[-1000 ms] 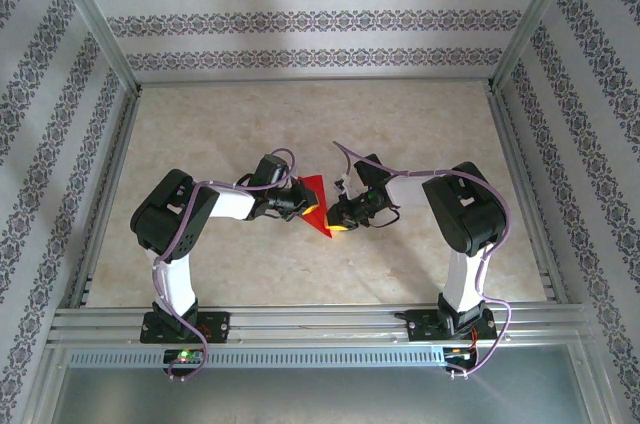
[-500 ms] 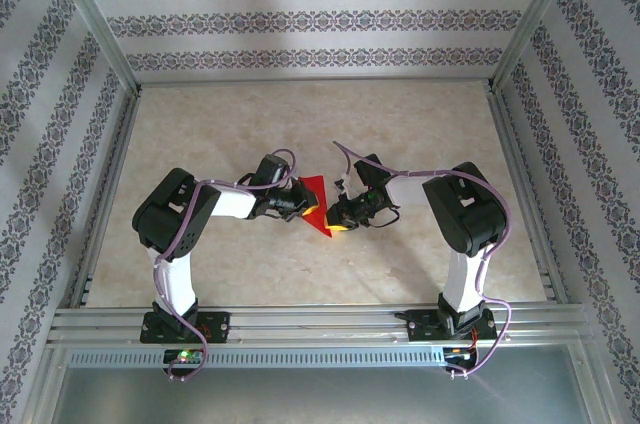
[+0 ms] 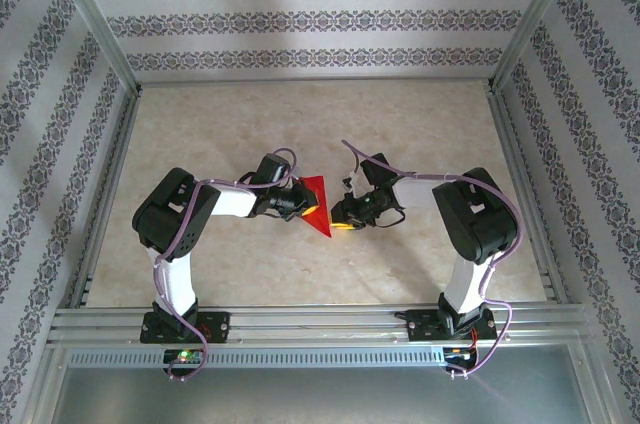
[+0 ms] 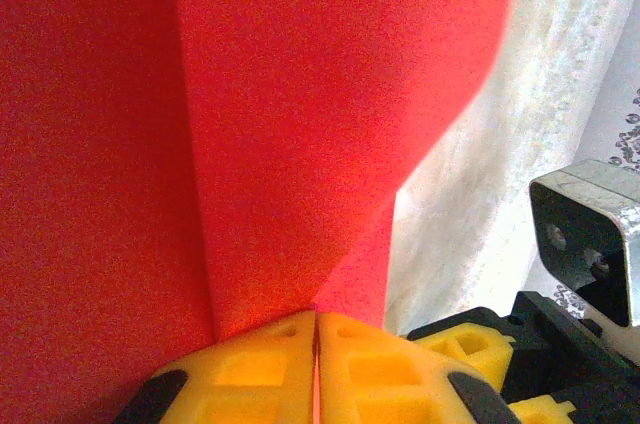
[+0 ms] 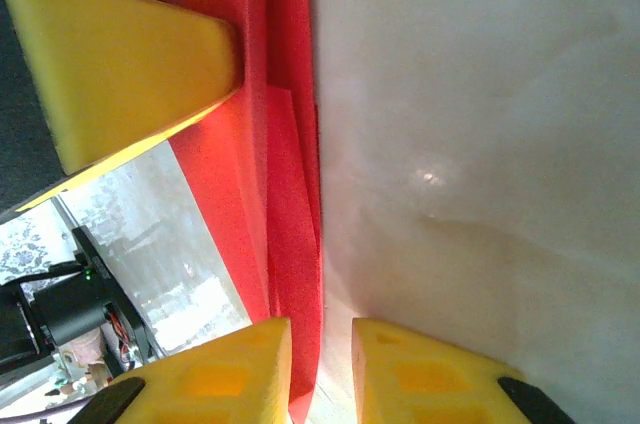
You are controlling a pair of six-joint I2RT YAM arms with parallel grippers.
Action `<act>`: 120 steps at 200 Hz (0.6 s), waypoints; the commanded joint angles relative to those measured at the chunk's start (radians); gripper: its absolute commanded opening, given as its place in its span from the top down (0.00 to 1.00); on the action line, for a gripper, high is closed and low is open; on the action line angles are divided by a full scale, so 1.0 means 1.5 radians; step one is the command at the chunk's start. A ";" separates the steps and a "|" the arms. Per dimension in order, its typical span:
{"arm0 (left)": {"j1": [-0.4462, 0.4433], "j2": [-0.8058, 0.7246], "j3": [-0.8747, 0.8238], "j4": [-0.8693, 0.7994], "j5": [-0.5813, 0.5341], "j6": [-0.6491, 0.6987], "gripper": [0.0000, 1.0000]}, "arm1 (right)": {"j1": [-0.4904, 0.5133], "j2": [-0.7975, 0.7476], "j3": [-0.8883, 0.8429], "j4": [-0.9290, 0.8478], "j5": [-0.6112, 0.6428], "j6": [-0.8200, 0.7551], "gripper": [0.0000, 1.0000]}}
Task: Fold a paper plane with a square sheet of paper (pick it up from the middle)
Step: Fourth fold the wing at the center of the table.
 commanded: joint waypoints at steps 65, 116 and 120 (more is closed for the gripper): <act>-0.007 0.018 0.013 -0.071 -0.008 0.028 0.87 | -0.005 -0.068 -0.016 0.010 0.069 0.013 0.77; -0.007 0.026 0.029 -0.116 -0.014 0.039 0.87 | 0.013 -0.106 -0.025 0.067 0.068 0.044 0.79; -0.007 0.027 0.030 -0.118 -0.015 0.040 0.88 | 0.018 -0.103 -0.021 0.068 0.065 0.045 0.80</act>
